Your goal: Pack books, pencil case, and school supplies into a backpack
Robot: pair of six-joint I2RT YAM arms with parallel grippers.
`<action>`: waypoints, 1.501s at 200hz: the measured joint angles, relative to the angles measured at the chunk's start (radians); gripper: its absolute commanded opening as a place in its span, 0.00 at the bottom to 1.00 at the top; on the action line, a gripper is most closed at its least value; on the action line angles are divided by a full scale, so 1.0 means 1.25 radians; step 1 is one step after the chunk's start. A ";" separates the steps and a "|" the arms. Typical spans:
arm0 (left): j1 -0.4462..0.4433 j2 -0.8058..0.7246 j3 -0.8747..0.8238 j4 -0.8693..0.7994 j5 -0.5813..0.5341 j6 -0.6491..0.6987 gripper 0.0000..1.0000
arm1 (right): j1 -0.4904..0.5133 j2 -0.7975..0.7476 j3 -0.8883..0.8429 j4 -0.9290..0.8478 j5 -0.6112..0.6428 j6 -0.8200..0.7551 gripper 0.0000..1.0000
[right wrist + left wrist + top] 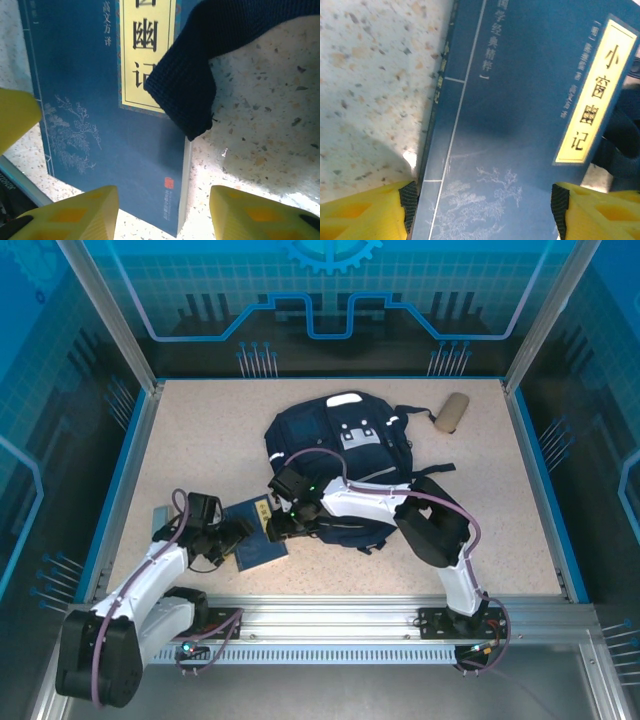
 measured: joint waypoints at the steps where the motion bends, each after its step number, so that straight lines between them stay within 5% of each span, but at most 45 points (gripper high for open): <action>1: 0.000 -0.001 0.000 0.000 0.001 0.000 0.70 | 0.000 0.001 0.001 -0.001 0.000 0.000 0.52; 49: 0.000 -0.019 -0.005 0.000 0.035 -0.016 0.67 | 0.009 0.029 0.047 -0.034 0.009 -0.010 0.43; 114: -0.001 0.002 -0.005 0.003 0.036 -0.015 0.68 | 0.009 0.079 0.085 -0.072 0.029 -0.016 0.43; 140: -0.001 0.010 -0.005 0.005 0.036 -0.015 0.65 | 0.009 0.089 0.108 -0.079 0.025 -0.029 0.30; 200: -0.001 0.037 -0.001 -0.001 0.023 -0.015 0.54 | 0.009 0.097 0.142 -0.115 0.016 -0.043 0.25; 255: -0.001 0.044 0.004 -0.009 0.014 -0.015 0.53 | 0.009 0.082 0.146 -0.120 0.003 -0.041 0.13; 300: -0.004 0.043 0.015 -0.005 0.015 -0.002 0.73 | 0.009 0.028 0.128 -0.096 -0.007 -0.030 0.00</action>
